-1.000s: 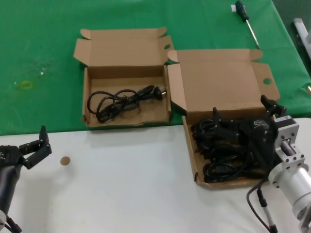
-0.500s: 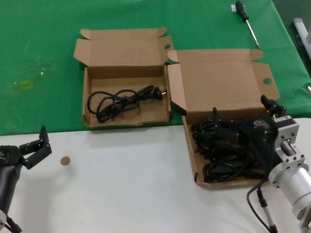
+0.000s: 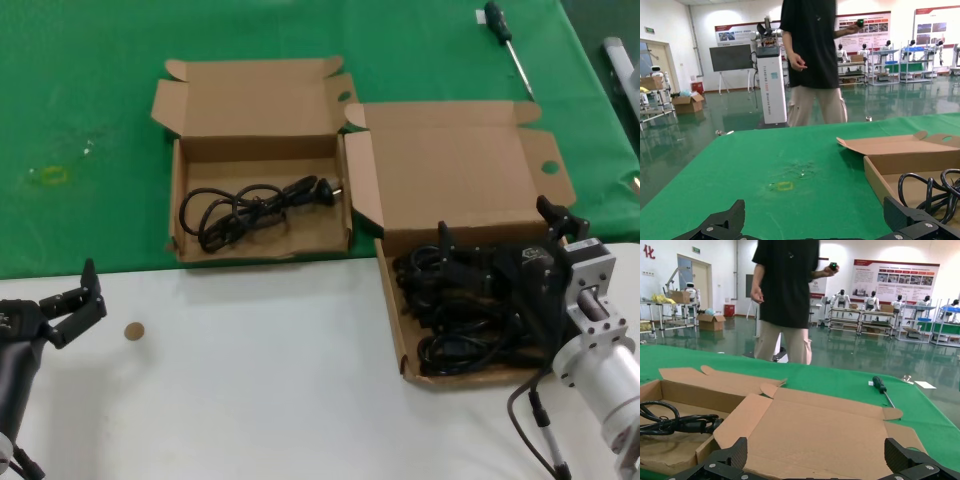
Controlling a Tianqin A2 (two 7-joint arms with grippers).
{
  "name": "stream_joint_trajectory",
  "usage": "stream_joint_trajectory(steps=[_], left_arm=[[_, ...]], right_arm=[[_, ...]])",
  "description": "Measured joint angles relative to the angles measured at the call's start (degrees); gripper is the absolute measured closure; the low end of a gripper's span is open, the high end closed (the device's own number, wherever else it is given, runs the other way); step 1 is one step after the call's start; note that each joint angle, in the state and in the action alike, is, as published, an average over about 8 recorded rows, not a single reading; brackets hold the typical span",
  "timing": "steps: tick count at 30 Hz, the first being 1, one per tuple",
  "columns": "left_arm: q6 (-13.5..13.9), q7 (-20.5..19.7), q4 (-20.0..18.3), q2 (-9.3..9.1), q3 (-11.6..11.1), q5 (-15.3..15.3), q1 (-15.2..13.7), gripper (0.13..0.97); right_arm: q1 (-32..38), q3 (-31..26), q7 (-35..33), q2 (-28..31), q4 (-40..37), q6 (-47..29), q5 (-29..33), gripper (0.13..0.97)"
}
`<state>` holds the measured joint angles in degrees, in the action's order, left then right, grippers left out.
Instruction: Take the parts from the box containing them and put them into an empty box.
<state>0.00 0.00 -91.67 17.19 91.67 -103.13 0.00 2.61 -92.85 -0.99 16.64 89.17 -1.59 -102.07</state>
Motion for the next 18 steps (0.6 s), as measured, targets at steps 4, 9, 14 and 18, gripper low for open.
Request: stream_joint_trajectory(steps=[4,9,14,18], left_arm=[[0.00,0.00,0.00,0.00,0.00,0.00,0.00,0.132],[0.00,0.00,0.00,0.00,0.00,0.00,0.00,0.132],[0.00,0.00,0.00,0.00,0.00,0.00,0.00,0.132],[0.00,0.00,0.00,0.00,0.00,0.00,0.00,0.132]], right_arm=[[0.00,0.00,0.00,0.00,0.00,0.00,0.00,0.129],[0.00,0.00,0.00,0.00,0.00,0.00,0.00,0.129],[0.00,0.00,0.00,0.00,0.00,0.00,0.00,0.129],[0.00,0.00,0.00,0.00,0.00,0.00,0.00,0.129]])
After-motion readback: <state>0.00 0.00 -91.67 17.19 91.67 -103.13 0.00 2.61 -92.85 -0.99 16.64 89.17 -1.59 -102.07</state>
